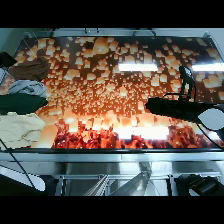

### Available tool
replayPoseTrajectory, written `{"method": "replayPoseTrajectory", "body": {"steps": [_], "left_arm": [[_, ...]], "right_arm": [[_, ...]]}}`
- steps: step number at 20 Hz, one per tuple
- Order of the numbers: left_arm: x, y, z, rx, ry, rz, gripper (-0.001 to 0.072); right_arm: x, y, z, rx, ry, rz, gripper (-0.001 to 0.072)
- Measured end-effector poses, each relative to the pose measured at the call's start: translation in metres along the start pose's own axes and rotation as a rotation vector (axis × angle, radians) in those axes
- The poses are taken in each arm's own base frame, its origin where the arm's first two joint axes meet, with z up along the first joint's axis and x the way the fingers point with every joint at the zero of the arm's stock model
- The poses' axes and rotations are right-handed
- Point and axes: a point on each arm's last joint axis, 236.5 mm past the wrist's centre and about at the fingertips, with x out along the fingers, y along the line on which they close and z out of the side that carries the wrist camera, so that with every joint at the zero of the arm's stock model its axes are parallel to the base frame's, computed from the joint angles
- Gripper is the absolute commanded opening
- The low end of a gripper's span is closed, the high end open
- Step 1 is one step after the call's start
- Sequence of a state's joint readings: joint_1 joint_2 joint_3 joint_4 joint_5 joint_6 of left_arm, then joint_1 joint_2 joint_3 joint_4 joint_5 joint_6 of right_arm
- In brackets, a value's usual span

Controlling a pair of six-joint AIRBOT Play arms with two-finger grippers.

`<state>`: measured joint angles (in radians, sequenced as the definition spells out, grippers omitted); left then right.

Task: Fold the shirts.

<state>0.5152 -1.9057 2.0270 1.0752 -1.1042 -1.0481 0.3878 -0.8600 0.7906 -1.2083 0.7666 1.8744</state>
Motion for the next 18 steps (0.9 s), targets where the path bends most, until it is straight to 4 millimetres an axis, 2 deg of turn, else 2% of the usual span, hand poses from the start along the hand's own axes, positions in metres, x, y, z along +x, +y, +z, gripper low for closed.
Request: {"method": "replayPoseTrajectory", "body": {"steps": [2,6,8,11,13,15,16,18], "left_arm": [[0.036,0.030,-0.014,-0.022,-0.005,0.071,0.0720],[0.082,0.068,-0.033,-0.043,-0.042,0.166,0.0720],[0.102,0.075,-0.036,-0.038,-0.051,0.180,0.0720],[0.127,0.070,-0.034,-0.018,-0.070,0.182,0.0688],[0.140,0.063,-0.030,0.000,-0.097,0.190,0.0303],[0.149,0.054,-0.029,0.012,-0.107,0.188,0.0078],[0.151,0.049,-0.028,0.018,-0.107,0.182,0.0023],[0.154,0.036,-0.027,0.032,-0.094,0.160,0.0023]], "right_arm": [[0.000,0.000,0.000,0.000,0.000,0.000,0.0016],[0.000,0.000,0.000,0.000,0.000,0.000,0.0016],[0.000,0.000,0.000,0.000,0.000,0.000,0.0016],[0.000,0.000,0.000,0.000,0.000,0.000,0.0016],[0.000,0.000,0.000,0.000,0.000,0.001,0.0016],[0.000,0.000,0.000,0.001,0.000,0.001,0.0016],[0.000,0.000,0.000,0.001,0.000,0.001,0.0016],[0.000,0.000,0.000,0.000,0.000,0.001,0.0016]]}}
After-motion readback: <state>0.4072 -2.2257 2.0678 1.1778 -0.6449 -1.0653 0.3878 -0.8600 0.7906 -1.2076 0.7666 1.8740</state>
